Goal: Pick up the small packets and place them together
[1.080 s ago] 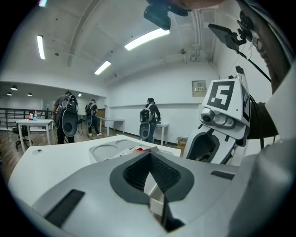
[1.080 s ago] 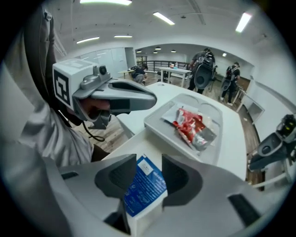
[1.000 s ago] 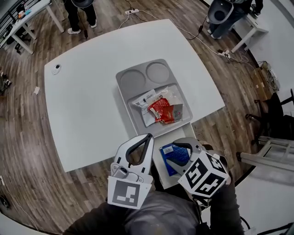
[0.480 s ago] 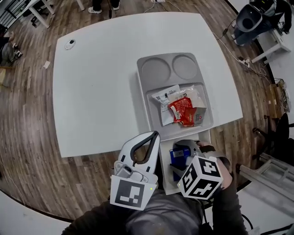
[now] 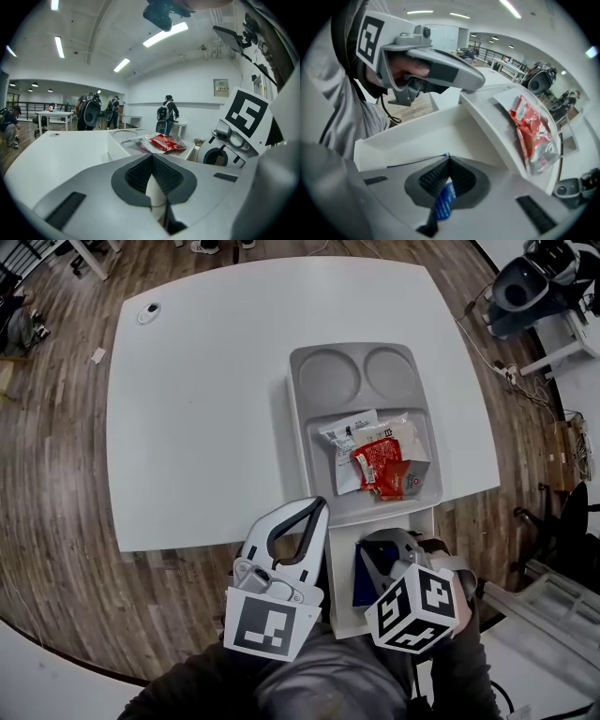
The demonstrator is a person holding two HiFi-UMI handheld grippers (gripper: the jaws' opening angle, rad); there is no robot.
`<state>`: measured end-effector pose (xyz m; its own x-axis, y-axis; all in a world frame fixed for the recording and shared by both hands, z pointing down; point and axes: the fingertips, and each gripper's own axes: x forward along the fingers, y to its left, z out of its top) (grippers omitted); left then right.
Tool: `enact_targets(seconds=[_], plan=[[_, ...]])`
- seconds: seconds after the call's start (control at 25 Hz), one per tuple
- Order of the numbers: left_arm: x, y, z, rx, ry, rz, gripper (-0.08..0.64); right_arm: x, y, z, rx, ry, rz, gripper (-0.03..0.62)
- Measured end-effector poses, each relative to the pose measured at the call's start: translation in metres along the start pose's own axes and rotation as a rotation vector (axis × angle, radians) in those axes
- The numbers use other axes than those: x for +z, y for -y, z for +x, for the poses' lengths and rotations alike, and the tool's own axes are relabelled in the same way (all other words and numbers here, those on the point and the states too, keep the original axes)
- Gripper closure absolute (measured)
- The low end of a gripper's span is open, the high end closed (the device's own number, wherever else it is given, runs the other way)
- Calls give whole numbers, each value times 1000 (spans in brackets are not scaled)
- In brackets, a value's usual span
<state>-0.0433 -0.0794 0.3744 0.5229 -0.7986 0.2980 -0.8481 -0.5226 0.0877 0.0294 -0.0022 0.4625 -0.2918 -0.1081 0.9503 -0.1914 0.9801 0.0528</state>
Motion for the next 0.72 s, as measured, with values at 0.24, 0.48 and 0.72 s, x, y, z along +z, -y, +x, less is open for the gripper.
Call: enact_targets(seconds=[0.24, 0.48, 0.72], plan=[[4, 8, -2, -19, -5, 24, 560, 4, 0, -8, 7, 57, 60, 589], [10, 15, -7, -35, -3, 27, 560, 14, 7, -47, -53, 136, 89, 589], [32, 22, -14, -59, 29, 49, 560, 32, 10, -96, -150, 209, 104, 589]])
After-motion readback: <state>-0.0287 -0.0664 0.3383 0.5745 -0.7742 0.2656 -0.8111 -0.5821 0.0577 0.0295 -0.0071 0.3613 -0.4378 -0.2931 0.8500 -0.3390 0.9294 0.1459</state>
